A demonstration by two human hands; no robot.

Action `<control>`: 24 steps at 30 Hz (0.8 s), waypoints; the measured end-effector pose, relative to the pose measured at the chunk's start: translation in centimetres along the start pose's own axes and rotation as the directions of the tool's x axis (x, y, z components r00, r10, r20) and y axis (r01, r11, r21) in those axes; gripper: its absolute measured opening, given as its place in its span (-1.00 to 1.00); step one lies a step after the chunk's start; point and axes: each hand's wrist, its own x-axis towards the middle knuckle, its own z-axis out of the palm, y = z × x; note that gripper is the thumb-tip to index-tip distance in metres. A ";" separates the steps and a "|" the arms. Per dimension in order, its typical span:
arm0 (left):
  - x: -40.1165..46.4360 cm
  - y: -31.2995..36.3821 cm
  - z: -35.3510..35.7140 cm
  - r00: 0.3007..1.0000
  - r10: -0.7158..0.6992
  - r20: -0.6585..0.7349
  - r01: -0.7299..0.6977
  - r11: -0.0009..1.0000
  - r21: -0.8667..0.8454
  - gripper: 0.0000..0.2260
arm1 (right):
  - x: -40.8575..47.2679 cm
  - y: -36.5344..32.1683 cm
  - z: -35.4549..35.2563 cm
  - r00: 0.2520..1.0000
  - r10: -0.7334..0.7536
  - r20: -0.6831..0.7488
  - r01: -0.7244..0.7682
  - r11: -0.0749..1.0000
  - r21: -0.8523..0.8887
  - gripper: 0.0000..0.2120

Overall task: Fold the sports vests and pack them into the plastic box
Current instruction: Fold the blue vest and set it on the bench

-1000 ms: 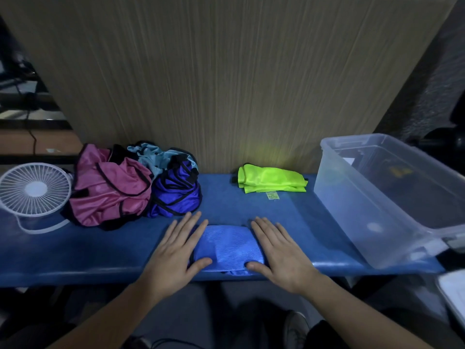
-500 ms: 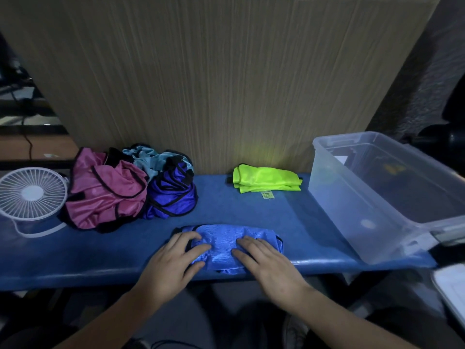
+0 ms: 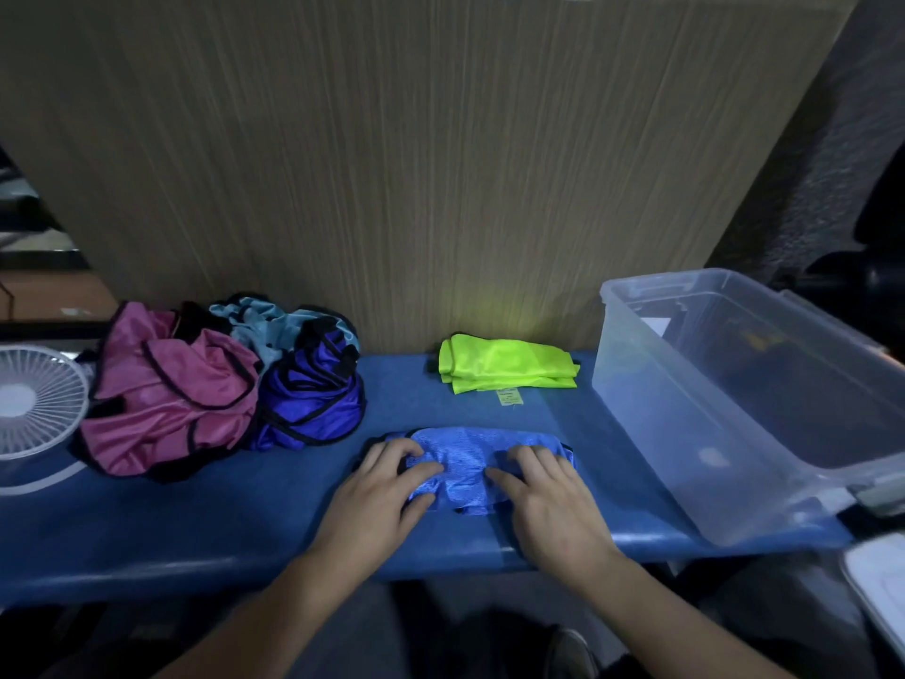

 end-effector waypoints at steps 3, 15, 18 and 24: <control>1.9 0.9 1.2 1.000 -0.011 -0.015 0.011 1.000 -0.020 -0.71 | 0.6 0.8 -0.6 0.993 0.109 0.036 -0.111 0.993 0.043 -0.47; 7.8 2.7 5.3 0.997 -0.058 -0.043 0.052 0.989 -0.138 -0.68 | 3.2 5.2 0.0 0.927 0.334 0.171 -0.356 0.927 0.119 -0.43; 8.7 2.8 5.8 0.996 -0.075 -0.039 0.068 0.985 -0.157 -0.68 | 3.9 5.9 0.2 0.913 0.351 0.206 -0.385 0.909 0.159 -0.50; 9.8 2.9 6.5 0.994 -0.101 -0.039 0.093 0.980 -0.175 -0.70 | 4.2 7.8 0.9 0.910 0.349 0.224 -0.404 0.868 0.287 -0.53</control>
